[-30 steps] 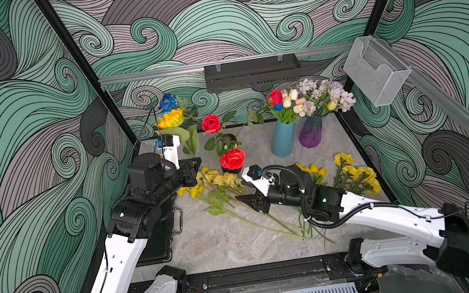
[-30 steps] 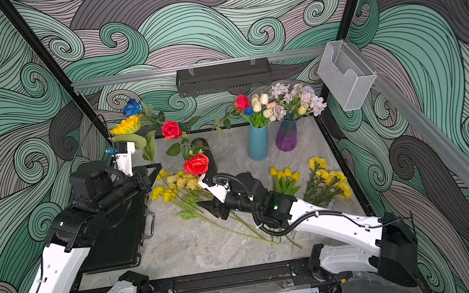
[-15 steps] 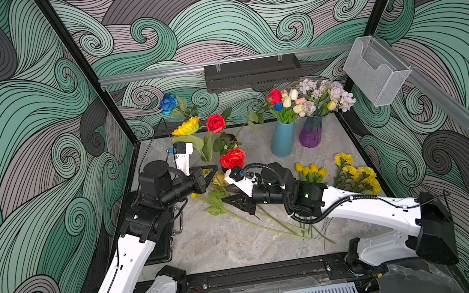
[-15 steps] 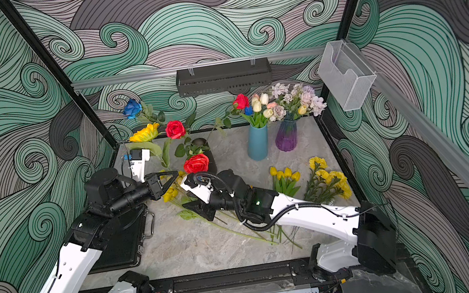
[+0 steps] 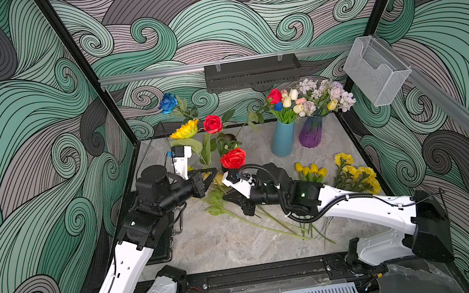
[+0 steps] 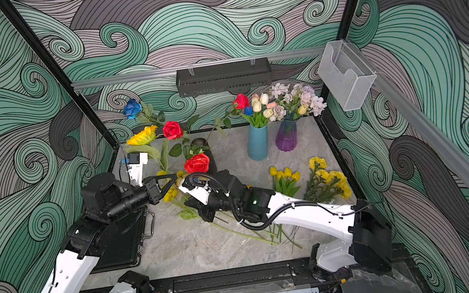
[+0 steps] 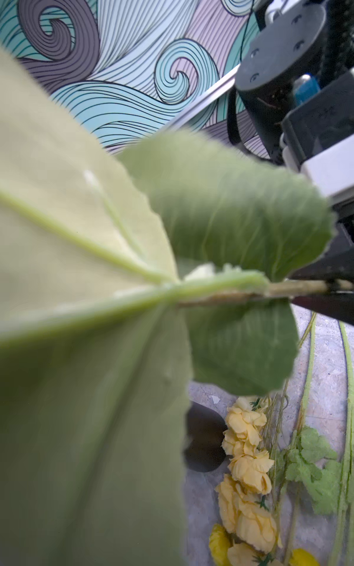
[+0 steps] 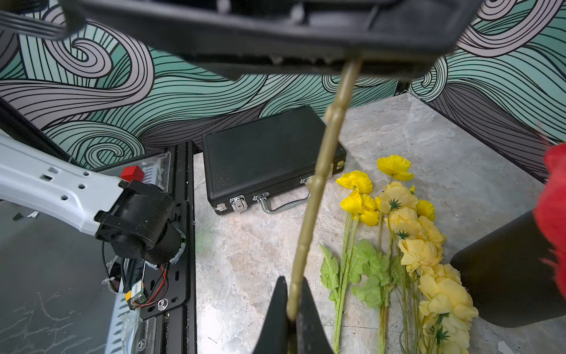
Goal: Pick out yellow flowers from the vase
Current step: Pick up the flower from the vase, then place the flower at the center of the board.
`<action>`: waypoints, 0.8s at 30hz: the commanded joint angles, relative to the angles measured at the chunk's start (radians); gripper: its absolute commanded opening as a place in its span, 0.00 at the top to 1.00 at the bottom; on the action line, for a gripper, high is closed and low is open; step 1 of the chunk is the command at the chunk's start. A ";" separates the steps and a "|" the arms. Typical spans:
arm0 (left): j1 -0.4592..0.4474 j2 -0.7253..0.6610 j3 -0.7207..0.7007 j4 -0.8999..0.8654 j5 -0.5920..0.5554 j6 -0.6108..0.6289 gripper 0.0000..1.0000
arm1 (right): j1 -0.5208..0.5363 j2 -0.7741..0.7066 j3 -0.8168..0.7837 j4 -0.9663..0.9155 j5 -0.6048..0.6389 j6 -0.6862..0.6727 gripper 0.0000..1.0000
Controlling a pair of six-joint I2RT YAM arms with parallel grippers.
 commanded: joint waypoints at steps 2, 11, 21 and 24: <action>-0.006 -0.050 -0.004 -0.025 -0.095 0.045 0.69 | 0.006 0.010 0.026 -0.040 0.032 -0.019 1.00; -0.005 -0.261 0.056 -0.156 -0.507 0.257 0.32 | 0.011 0.076 0.050 -0.173 0.087 -0.055 1.00; -0.005 -0.363 0.015 -0.067 -0.796 0.340 0.13 | 0.017 0.164 0.040 -0.309 0.126 -0.070 1.00; -0.003 -0.341 -0.016 -0.021 -0.850 0.314 0.12 | 0.017 0.199 0.034 -0.330 0.146 -0.066 1.00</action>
